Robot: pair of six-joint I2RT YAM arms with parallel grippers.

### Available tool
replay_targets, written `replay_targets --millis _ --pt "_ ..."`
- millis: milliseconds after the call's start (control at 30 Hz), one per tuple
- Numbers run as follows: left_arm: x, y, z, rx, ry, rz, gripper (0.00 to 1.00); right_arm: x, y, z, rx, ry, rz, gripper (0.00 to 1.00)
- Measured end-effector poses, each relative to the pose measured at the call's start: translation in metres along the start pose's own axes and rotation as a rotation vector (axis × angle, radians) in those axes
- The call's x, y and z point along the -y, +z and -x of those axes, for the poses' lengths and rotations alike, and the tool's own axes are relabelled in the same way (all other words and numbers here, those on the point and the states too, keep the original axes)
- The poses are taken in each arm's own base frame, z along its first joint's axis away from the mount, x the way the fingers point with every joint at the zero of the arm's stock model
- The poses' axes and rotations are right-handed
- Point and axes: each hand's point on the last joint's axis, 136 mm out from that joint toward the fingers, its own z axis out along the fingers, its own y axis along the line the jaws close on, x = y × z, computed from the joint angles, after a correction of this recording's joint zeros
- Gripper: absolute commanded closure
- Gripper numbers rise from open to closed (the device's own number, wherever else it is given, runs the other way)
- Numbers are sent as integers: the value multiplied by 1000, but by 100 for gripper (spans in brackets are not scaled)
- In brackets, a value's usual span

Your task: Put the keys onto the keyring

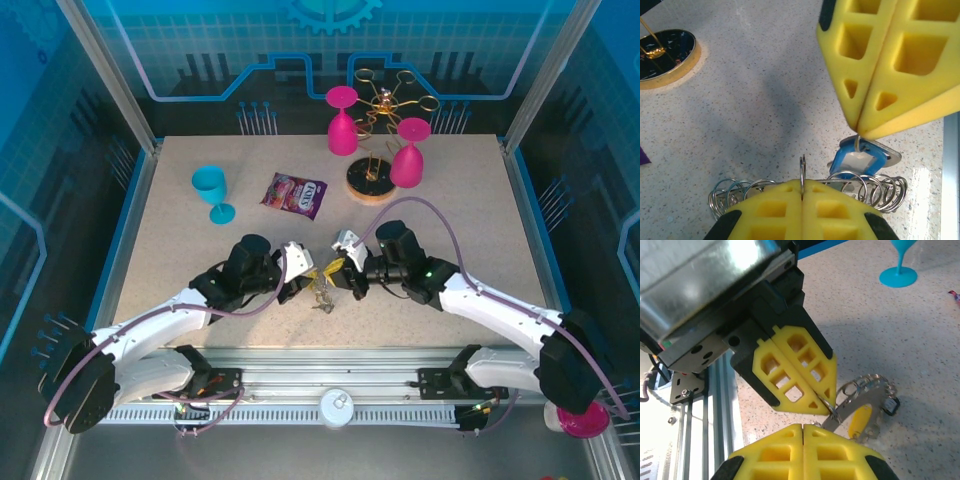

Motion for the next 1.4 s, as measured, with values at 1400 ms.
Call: replay_targets --millis 1400 --pt "11 0 -1 23 144 23 100 34 13 -11 -60 190 -126 100"
